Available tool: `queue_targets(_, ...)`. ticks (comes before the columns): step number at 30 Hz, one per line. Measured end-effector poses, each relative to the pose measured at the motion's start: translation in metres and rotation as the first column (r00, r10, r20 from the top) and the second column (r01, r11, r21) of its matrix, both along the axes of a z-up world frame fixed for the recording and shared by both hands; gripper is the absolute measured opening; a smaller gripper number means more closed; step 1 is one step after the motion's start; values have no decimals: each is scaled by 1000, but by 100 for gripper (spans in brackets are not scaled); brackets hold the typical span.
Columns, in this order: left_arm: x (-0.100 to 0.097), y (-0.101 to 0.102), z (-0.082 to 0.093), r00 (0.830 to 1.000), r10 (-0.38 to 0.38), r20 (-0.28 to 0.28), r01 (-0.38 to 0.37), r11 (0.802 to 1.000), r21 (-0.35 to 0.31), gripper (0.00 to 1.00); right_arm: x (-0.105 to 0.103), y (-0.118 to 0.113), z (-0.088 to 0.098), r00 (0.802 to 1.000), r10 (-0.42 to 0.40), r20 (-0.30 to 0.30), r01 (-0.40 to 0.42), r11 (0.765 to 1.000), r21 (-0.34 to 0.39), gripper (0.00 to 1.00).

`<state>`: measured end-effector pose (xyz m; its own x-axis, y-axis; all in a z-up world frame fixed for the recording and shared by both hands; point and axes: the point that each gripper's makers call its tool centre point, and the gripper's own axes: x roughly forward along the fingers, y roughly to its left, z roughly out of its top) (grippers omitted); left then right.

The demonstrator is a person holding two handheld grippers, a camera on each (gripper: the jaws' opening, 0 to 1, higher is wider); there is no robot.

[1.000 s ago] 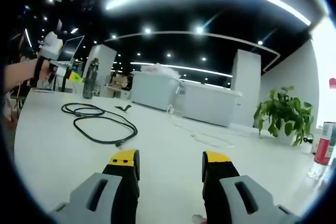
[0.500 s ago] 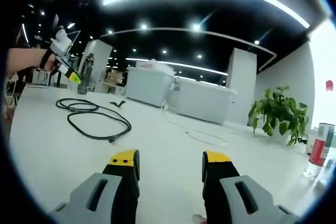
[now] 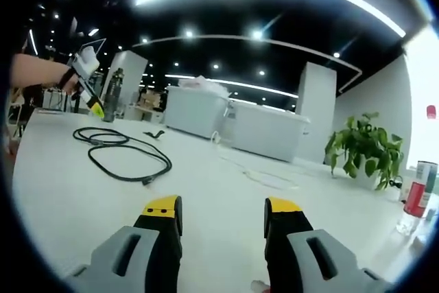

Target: Coil the Type-C to USB data cable on the desktop and secure it with Velcro straps.

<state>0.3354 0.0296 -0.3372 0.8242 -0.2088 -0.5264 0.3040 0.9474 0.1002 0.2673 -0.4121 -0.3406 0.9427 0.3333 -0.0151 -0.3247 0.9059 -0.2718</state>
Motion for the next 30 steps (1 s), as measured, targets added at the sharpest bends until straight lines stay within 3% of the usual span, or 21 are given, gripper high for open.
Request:
queue_targets(4, 8, -2, -13, 999, -6, -34, 6, 1000, 6, 55, 0, 0, -2, 1000, -2, -5, 2, 1000, -13, 47)
queue_targets(8, 23, -21, -16, 999, -11, -32, 9, 996, -90, 54, 1, 0, -3, 1000, -5, -9, 4, 1000, -29, 47)
queue_targets(10, 29, -28, -21, 999, -26, -43, 22, 997, -79, 54, 1, -1, -4, 1000, -8, -12, 8, 999, -33, 47)
queue_targets(14, 34, -31, -33, 994, -60, -96, 62, 998, 18, 50, 0, -2, -3, 1000, -15, -7, 15, 999, -29, 47)
queue_targets(17, 33, -42, -36, 991, -98, -94, 102, 994, 39, 39, 0, -2, -3, 1000, -14, -4, 14, 999, -30, 47)
queue_targets(20, 33, -48, -41, 988, -105, -116, 109, 994, 23, 37, 0, -1, -4, 1000, -8, -7, 8, 999, -37, 47)
queue_targets(22, 34, -46, -48, 984, -100, -148, 108, 993, 49, 37, 0, 0, -4, 1000, -5, -9, 5, 999, -43, 47)
queue_targets(23, 37, -47, -44, 986, -106, -127, 112, 993, 42, 37, 0, 0, -5, 1000, -4, -8, 4, 999, -46, 47)
queue_targets(30, 39, -49, -48, 980, -121, -159, 125, 992, 17, 28, 0, 0, -4, 1000, -6, -5, 6, 999, -43, 47)
